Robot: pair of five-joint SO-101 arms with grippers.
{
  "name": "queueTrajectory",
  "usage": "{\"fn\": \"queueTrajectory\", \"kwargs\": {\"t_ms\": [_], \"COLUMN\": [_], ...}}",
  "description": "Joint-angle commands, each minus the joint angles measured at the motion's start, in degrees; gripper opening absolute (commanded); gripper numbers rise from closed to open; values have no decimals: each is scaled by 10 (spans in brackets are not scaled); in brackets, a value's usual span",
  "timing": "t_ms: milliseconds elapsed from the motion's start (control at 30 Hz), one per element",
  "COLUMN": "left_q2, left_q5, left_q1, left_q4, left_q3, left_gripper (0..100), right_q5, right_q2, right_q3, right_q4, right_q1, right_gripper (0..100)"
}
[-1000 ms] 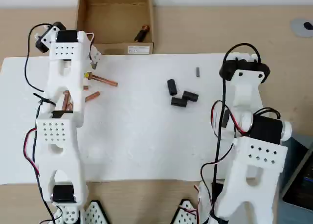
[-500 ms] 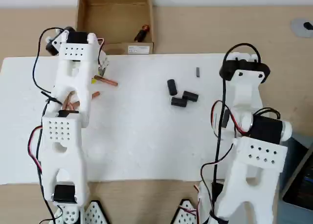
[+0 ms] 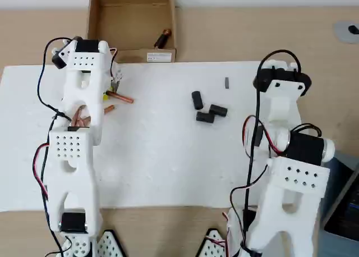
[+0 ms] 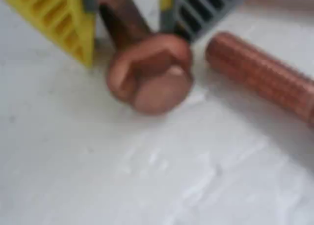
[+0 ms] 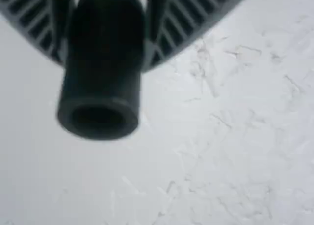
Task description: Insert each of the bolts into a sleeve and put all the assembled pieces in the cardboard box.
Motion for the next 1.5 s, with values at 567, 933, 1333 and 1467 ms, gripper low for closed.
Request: {"fn": "queueTrajectory", "kwargs": {"t_ms": [567,933,1333,1467], "left_q2": [27,-37,-252,-335], "left_q5": [-10,-112,-177,-204], "left_q1": [-6,18,47,77], "left_q4": [85,115,115,115], "left_q3": [-202,-379,-379,-363], "left_gripper": [2,1,1,1], "right_q5": [-3,43,46,47], "right_q2": [-18,-77,-161,-163], "right_q3": [-51,-114,-110,-112], "right_q4": [7,71,90,100], "right_q1": [2,3,1,0], "right_gripper": [11,10,10,10]}}
